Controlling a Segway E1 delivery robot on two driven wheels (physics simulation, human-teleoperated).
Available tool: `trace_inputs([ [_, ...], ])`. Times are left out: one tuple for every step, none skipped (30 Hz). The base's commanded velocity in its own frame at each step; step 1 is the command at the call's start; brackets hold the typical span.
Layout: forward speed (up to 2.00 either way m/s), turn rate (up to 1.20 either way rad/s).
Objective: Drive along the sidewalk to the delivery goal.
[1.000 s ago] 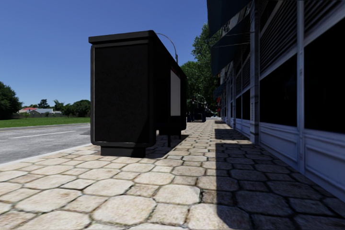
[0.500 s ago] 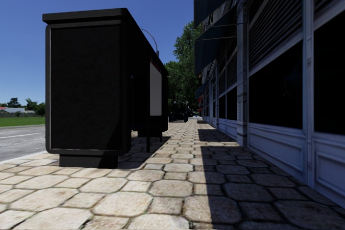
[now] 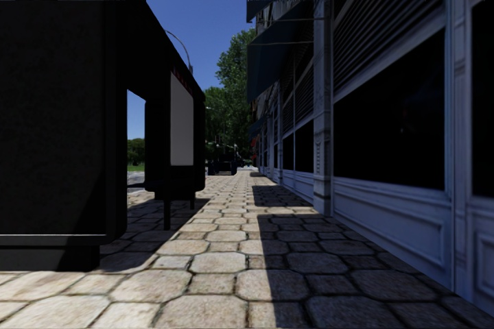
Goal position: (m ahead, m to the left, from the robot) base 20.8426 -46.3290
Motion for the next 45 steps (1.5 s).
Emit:
trace_inputs([
  [1.26,-0.37],
  [1.26,-0.37],
  [1.26,-0.37],
  [1.26,-0.37],
  [1.26,-0.37],
  [1.26,-0.37],
  [1.26,-0.37],
  [1.26,-0.37],
  [1.26,-0.37],
  [1.26,-0.28],
  [1.26,0.0],
  [1.26,0.0],
  [1.26,0.0],
  [1.26,0.0],
  [1.26,0.0],
  [1.26,0.0],
  [1.49,0.0],
  [1.49,0.0],
  [2.0,0.0],
  [2.0,0.0],
  [2.0,0.0],
  [2.0,0.0],
  [2.0,0.0],
  [2.0,0.0],
  [2.0,0.0],
  [2.0,0.0],
  [2.0,0.0],
  [2.0,0.0],
  [2.0,0.0],
  [2.0,0.0],
  [2.0,0.0],
  [2.0,0.0],
  [2.0,0.0],
  [2.0,0.0],
  [2.0,0.0],
  [2.0,0.05],
  [2.0,0.05],
  [2.0,0.11],
  [2.0,0.13],
  [2.0,0.14],
  [2.0,0.14],
  [2.0,0.16],
  [2.0,0.26],
  [2.0,0.34],
  [2.0,0.37],
])
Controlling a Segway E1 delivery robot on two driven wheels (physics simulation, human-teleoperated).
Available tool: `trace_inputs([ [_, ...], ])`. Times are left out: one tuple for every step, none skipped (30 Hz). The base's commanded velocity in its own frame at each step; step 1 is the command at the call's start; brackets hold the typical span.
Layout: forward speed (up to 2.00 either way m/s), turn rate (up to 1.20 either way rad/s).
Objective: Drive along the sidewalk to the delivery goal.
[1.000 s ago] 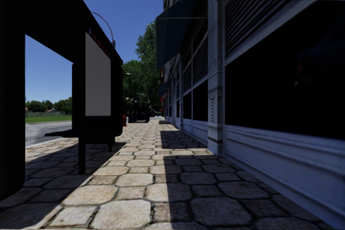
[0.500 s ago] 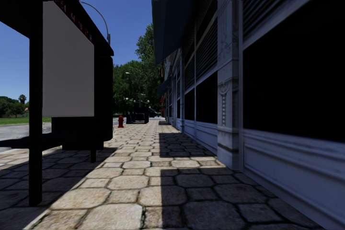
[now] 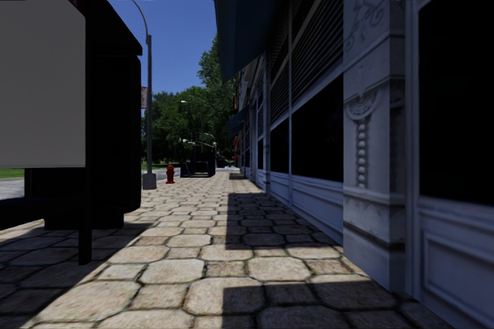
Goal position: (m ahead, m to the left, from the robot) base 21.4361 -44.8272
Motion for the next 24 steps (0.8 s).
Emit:
trace_inputs([
  [2.0,0.37],
  [2.0,0.28],
  [2.0,0.1],
  [2.0,0.0],
  [2.0,0.0],
  [2.0,0.0],
  [2.0,0.0],
  [2.0,0.0],
  [2.0,0.0],
  [2.0,0.0],
  [2.0,0.0],
  [2.0,0.0],
  [2.0,0.0],
  [2.0,0.0],
  [2.0,0.0],
  [2.0,0.0],
  [2.0,0.0],
  [2.0,0.0],
  [2.0,0.0],
  [2.0,0.0],
  [2.0,0.0],
  [2.0,0.0],
  [2.0,0.0],
  [2.0,0.0],
])
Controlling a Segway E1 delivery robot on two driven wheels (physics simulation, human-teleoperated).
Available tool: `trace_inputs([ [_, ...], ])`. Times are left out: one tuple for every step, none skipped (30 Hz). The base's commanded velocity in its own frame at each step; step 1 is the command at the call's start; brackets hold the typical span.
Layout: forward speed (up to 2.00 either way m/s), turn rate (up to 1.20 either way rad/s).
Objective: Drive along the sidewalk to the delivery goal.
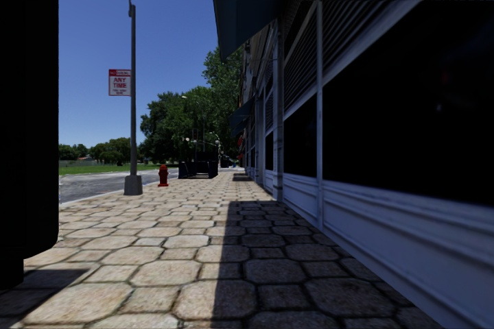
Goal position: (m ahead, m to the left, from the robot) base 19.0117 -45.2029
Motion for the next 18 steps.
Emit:
trace_inputs([
  [2.0,0.0],
  [2.0,0.0],
  [2.0,0.0],
  [2.0,0.0],
  [2.0,0.0],
  [2.0,0.0],
  [2.0,0.02],
  [2.0,0.02],
  [2.0,0.13],
  [2.0,0.24],
  [2.0,0.3],
  [2.0,0.32],
  [2.0,0.32],
  [2.0,0.32],
  [2.0,0.33],
  [2.0,0.33],
  [2.0,0.33],
  [2.0,0.31],
])
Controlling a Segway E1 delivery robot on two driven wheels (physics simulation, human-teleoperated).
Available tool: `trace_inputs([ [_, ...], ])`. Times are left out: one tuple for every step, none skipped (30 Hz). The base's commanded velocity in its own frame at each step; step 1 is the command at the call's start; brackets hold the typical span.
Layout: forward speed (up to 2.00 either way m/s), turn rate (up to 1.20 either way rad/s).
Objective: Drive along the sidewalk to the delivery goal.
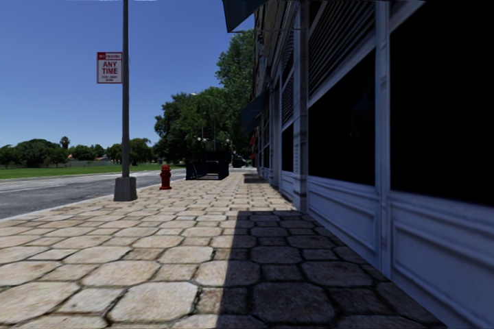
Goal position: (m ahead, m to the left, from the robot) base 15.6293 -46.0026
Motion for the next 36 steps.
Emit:
trace_inputs([
  [2.0,0.16],
  [2.0,0.0],
  [2.0,0.0],
  [2.0,0.0],
  [2.0,0.0],
  [2.0,0.0],
  [2.0,0.0],
  [2.0,0.0],
  [2.0,0.0],
  [2.0,0.0],
  [2.0,0.0],
  [2.0,0.0],
  [2.0,0.0],
  [2.0,0.0],
  [2.0,0.0],
  [2.0,0.0],
  [2.0,0.0],
  [2.0,0.0],
  [2.0,0.0],
  [2.0,0.0],
  [2.0,0.0],
  [2.0,0.0],
  [2.0,0.0],
  [2.0,0.0],
  [2.0,0.0],
  [2.0,0.0],
  [2.0,0.0],
  [2.0,0.0],
  [2.0,0.0],
  [2.0,0.0],
  [2.0,0.0],
  [2.0,0.0],
  [2.0,0.0],
  [2.0,0.0],
  [2.0,0.0],
  [2.0,0.0],
])
